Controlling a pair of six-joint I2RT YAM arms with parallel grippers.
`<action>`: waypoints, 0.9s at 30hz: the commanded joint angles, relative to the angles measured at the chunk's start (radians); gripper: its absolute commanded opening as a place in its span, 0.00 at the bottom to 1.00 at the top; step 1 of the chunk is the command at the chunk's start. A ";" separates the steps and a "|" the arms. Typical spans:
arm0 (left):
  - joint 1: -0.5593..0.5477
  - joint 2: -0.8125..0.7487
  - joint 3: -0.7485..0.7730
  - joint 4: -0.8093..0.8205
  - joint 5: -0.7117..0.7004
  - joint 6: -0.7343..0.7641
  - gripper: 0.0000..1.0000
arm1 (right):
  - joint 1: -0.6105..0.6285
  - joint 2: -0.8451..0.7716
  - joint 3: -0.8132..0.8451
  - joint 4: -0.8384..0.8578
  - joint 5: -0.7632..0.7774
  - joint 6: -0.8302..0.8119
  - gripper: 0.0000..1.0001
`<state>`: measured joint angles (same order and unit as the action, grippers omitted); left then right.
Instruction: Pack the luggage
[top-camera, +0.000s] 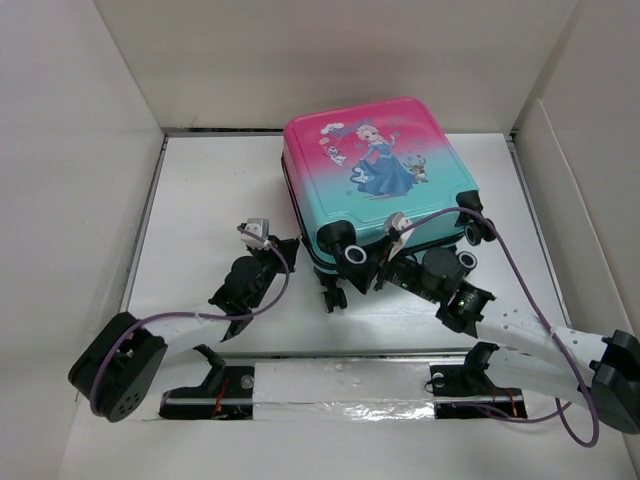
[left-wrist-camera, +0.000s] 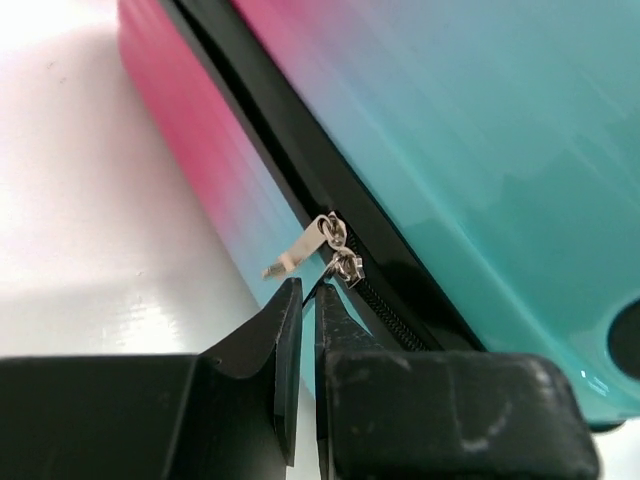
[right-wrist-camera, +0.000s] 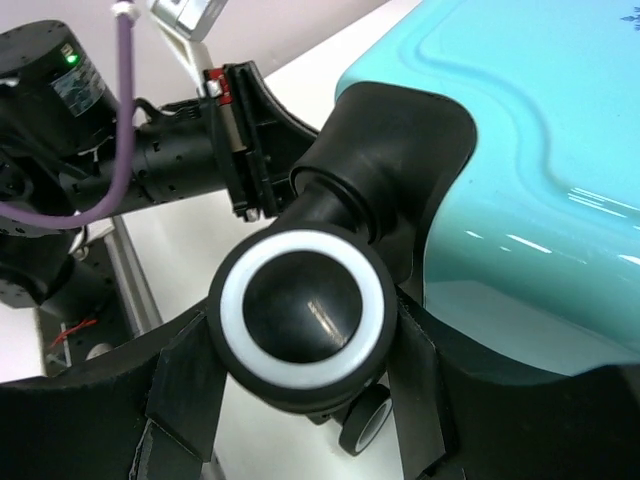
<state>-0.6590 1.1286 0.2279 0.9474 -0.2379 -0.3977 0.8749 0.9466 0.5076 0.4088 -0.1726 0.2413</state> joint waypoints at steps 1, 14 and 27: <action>0.163 0.091 0.079 0.114 -0.294 -0.024 0.00 | 0.042 -0.022 0.038 0.013 -0.097 0.029 0.00; 0.190 -0.372 0.077 -0.353 -0.336 -0.389 0.89 | 0.171 0.389 0.371 0.039 -0.117 -0.020 0.00; 0.179 -0.891 0.413 -0.991 -0.095 -0.313 0.99 | 0.308 0.274 0.605 -0.240 0.224 -0.157 1.00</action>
<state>-0.4759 0.2478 0.5358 0.1581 -0.4339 -0.7662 1.1587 1.4086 1.1168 0.1780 -0.0296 0.1402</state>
